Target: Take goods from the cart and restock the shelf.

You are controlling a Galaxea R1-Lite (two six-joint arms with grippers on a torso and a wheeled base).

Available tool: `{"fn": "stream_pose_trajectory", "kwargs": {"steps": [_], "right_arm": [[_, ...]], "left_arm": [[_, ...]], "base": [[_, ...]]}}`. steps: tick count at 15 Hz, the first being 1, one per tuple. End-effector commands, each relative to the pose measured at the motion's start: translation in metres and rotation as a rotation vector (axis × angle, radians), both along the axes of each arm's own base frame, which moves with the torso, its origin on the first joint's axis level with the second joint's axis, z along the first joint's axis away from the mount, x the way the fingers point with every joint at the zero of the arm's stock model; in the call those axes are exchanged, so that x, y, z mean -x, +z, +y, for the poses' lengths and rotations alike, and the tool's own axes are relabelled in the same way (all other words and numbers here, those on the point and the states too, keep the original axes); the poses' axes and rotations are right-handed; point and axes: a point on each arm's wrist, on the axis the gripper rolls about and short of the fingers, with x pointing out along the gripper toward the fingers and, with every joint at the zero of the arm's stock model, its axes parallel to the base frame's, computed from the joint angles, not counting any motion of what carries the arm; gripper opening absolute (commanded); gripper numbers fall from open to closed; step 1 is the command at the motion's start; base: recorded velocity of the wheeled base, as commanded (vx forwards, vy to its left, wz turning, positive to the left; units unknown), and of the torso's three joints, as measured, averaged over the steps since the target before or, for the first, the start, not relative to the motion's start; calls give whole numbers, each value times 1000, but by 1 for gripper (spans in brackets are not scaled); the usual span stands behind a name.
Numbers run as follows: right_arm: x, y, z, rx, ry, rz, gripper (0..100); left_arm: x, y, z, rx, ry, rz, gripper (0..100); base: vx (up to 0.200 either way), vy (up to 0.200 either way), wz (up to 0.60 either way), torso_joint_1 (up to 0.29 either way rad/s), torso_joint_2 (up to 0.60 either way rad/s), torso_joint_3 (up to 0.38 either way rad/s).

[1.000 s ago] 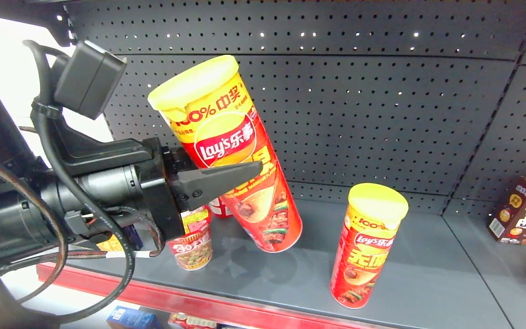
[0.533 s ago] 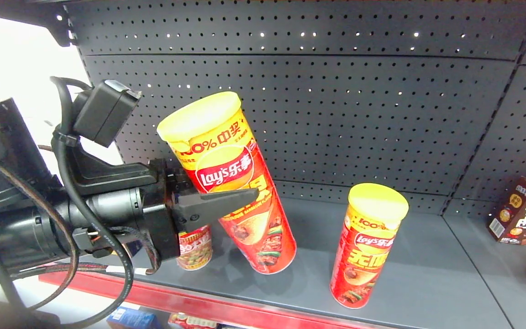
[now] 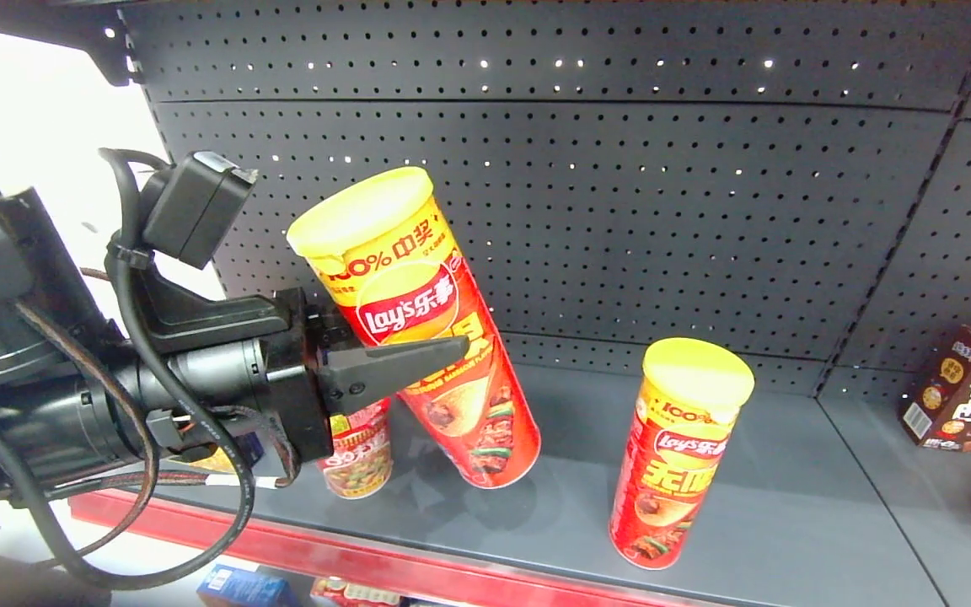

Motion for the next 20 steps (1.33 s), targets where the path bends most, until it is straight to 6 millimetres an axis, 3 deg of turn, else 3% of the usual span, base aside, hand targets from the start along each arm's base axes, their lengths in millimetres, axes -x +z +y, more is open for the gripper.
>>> {"fn": "stream_pose_trajectory", "kwargs": {"steps": [1,4,9,13,17,20], "right_arm": [[0,0,0,4,15,2,100],[0,0,0,7,22,2,100],[0,0,0,7,16,2,100],[0,0,0,7,16,2,100],[0,0,0,7,18,2,100],[0,0,0,7,21,2,100]], "left_arm": [[-3,1,3,2,14,-4,0],[-3,-2,7,-3,17,4,0],[-8,-3,6,-6,26,9,0],[-27,-9,17,-6,98,3,0],[-53,-17,8,6,108,-22,0],[-58,-17,7,9,108,-28,0]], "base": [[0,0,0,0,0,0],[0,0,-600,5,1,-1],[0,0,0,0,0,0],[0,0,0,0,0,0],[0,0,-150,1,2,1],[0,0,-200,-1,-1,1]]}}
